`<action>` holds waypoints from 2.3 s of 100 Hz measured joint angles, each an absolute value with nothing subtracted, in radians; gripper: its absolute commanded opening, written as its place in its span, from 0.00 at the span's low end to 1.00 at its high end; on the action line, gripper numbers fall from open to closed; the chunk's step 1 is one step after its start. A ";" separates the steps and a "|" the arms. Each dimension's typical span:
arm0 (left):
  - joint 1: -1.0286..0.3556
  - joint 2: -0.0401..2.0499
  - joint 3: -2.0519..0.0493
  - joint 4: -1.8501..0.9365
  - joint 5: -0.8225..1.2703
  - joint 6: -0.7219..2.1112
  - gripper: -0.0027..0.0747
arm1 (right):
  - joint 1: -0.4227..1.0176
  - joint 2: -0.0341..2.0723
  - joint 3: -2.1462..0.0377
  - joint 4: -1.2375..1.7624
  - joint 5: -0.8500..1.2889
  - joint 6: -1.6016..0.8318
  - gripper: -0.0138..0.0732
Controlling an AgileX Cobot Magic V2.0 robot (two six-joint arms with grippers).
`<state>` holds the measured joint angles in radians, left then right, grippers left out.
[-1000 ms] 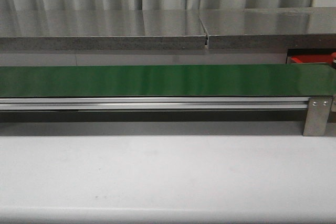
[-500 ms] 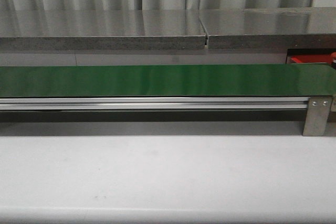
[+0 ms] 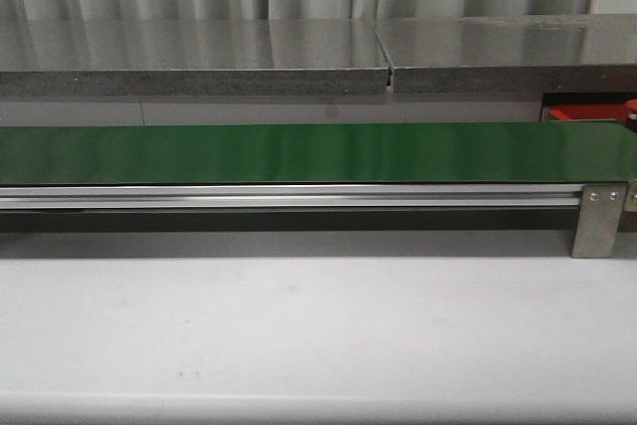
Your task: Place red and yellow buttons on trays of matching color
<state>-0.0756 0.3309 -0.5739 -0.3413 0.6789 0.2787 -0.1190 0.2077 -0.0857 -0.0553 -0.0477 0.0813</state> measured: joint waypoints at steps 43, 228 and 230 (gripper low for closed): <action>-0.076 0.330 -0.574 -0.342 0.679 0.279 0.01 | -0.081 -0.009 0.026 -0.089 0.000 0.144 0.07; -0.045 0.020 -0.043 -0.049 0.092 0.017 0.01 | -0.081 -0.010 0.026 -0.091 0.009 0.145 0.07; -0.043 0.011 -0.027 -0.049 0.082 0.014 0.01 | -0.081 -0.010 0.026 -0.091 0.009 0.145 0.07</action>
